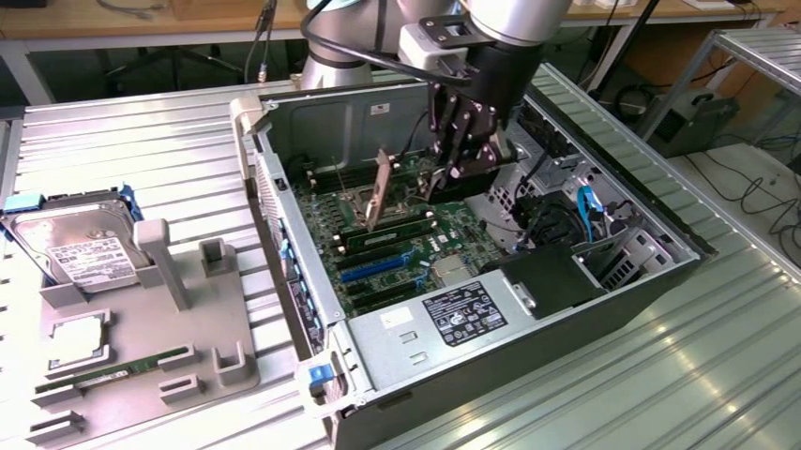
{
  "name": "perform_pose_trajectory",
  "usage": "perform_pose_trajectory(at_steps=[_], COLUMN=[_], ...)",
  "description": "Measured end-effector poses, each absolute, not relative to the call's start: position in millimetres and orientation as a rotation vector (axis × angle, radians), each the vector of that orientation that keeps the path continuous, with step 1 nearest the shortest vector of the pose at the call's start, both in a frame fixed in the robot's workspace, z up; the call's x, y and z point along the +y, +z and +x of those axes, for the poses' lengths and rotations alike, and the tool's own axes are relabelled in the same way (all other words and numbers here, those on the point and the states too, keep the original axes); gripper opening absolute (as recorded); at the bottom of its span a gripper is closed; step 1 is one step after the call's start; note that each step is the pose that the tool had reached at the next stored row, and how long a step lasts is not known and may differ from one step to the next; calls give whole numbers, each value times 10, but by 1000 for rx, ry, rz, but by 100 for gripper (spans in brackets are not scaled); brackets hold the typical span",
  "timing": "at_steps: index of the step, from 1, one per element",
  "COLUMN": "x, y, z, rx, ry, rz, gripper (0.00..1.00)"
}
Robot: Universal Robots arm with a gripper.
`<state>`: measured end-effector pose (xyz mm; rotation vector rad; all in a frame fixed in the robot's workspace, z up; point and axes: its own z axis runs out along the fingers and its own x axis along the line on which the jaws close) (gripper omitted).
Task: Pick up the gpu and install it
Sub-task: 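Insert the gpu into the slot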
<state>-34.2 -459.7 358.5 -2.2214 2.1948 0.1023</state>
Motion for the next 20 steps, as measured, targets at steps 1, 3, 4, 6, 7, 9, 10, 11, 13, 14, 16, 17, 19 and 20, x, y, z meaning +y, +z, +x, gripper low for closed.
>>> perform_pose_trajectory(at_steps=[1, 3, 4, 6, 7, 9, 10, 11, 13, 14, 16, 17, 19, 20], x=[-4600, -4604, -4606, -4610, -4614, -4621, -4623, -4626, -4632, -4633, -4637, -4639, -4643, -4645], y=[3583, 3580, 3578, 3575, 3570, 3564, 3562, 3560, 3555, 3554, 3550, 3549, 3545, 3543], z=[-342, -342, -342, -343, -343, -344, -344, -344, -344, -344, -345, -345, -345, -345], rx=[2195, 2195, 2195, 2195, 2195, 2195, 2195, 2195, 2195, 2195, 2195, 2195, 2195, 2195], ry=[102, 102, 102, 102, 102, 102, 102, 102, 102, 102, 102, 102, 102, 102], rz=[-2221, -2221, -2221, -2221, -2221, -2221, -2221, -2221, -2221, -2221, -2221, -2221, -2221, -2221], gripper=[26, 26, 26, 26, 26, 26, 26, 26, 26, 26, 26, 26, 26, 26])
